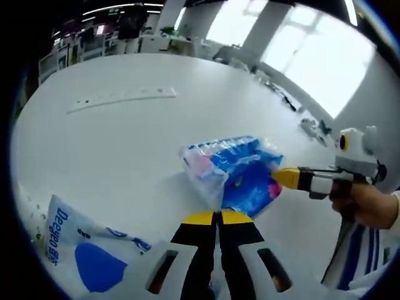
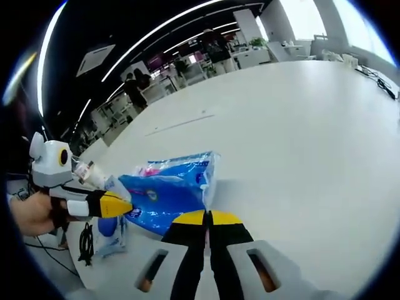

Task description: Arrange the tabletop items into an orderly group along one side of the table until the central work area is clear of visible clutter.

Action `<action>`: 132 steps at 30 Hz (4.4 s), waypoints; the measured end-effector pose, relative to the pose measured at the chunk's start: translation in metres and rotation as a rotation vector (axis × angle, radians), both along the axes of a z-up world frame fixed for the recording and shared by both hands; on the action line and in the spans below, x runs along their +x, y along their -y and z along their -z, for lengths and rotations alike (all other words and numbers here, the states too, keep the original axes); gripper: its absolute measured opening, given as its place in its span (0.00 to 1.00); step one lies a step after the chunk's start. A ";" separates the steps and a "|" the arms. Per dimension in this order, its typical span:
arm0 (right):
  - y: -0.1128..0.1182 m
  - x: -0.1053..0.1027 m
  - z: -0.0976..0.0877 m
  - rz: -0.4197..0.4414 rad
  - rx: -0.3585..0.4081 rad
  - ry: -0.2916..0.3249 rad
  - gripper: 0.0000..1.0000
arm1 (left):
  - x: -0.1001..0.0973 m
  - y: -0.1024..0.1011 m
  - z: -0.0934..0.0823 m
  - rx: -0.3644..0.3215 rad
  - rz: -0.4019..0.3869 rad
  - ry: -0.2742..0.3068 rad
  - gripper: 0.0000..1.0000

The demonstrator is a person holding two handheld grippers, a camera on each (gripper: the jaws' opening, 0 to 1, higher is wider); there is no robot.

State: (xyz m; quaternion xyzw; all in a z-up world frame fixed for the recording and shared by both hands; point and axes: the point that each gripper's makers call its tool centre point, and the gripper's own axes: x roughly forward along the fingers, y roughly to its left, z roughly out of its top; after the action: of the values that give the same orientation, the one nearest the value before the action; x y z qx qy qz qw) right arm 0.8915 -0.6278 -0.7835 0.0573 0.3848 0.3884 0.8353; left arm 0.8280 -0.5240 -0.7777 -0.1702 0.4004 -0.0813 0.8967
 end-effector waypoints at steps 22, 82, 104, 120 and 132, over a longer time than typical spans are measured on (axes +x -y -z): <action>0.025 -0.003 -0.007 0.020 -0.007 -0.007 0.00 | 0.015 0.025 0.008 -0.020 0.005 -0.018 0.00; 0.041 0.038 0.018 -0.019 -0.056 0.091 0.20 | 0.025 0.037 0.018 -0.054 -0.112 -0.036 0.26; 0.015 -0.020 -0.045 0.024 -0.018 0.200 0.53 | -0.040 -0.014 -0.057 0.022 -0.047 0.089 0.70; 0.027 -0.055 -0.077 0.072 -0.020 0.241 0.56 | -0.111 -0.087 -0.082 0.105 -0.060 0.116 0.75; -0.019 -0.074 -0.080 0.014 0.012 0.230 0.55 | -0.134 -0.121 -0.075 0.148 -0.072 0.096 0.73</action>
State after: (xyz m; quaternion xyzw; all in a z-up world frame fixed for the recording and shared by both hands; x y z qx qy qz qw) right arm 0.8175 -0.6086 -0.7037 0.0203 0.2835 0.3888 0.8764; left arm 0.6939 -0.4031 -0.7025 -0.1137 0.3554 -0.0274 0.9274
